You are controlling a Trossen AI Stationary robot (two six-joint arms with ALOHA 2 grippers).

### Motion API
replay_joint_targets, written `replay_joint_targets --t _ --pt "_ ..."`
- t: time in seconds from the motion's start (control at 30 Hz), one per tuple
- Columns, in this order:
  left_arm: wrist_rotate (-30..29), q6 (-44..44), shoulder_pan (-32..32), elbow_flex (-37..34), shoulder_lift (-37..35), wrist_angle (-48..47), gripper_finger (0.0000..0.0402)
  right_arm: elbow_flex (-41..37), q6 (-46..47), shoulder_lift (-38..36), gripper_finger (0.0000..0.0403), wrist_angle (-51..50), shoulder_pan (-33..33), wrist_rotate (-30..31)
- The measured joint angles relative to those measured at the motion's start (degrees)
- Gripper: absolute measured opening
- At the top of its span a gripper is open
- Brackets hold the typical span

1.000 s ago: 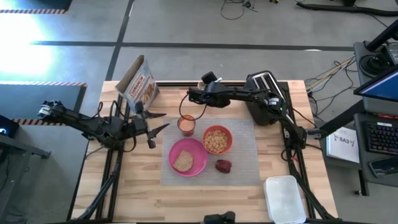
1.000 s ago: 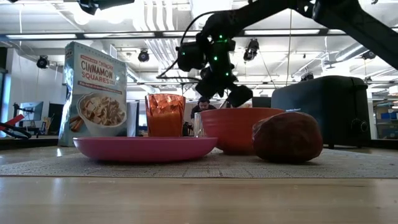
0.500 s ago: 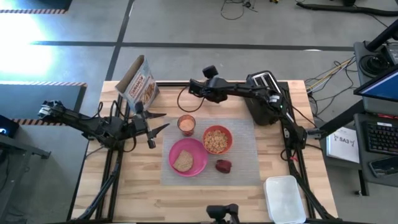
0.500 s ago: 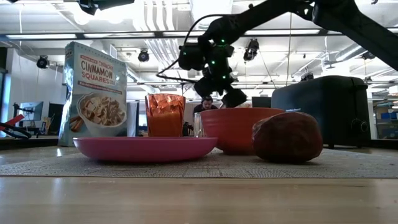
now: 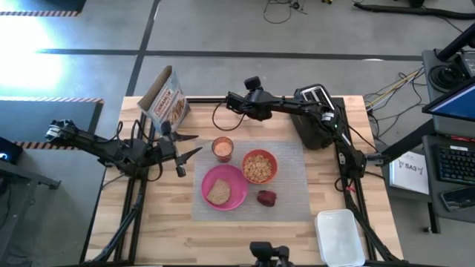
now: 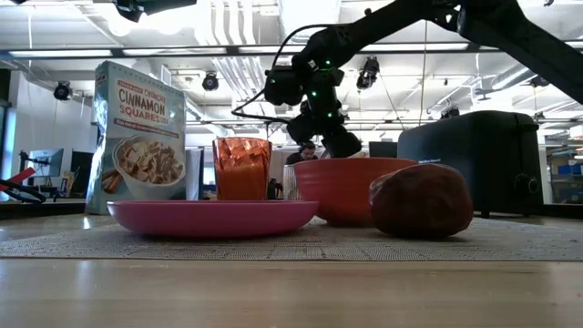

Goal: Arrange a breakfast setting
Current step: Put the green spoon on the gray table mat to the right of the orange bowl

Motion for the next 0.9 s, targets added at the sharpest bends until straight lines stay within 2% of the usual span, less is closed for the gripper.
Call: replay_joint_targets --t 0.2,0.6,0.73,0.9 --pt "0.0 0.0 0.0 0.0 0.0 0.0 0.0168 0.2 1.0 0.0 0.003 0.0 0.0 -0.9" --pt "0.0 0.0 0.0 0.0 -0.2 0.0 0.0168 0.3 -1.3 -0.5 0.0028 -2.0 2.0 -10.2" --pt "0.0 0.0 0.0 0.0 -0.2 0.0 0.0168 0.8 -3.5 -1.2 0.0028 -4.1 3.2 -10.6" --pt "0.0 0.0 0.0 0.0 -0.2 0.0 0.0168 5.8 -3.4 -1.7 0.0028 -8.1 4.6 -10.5"
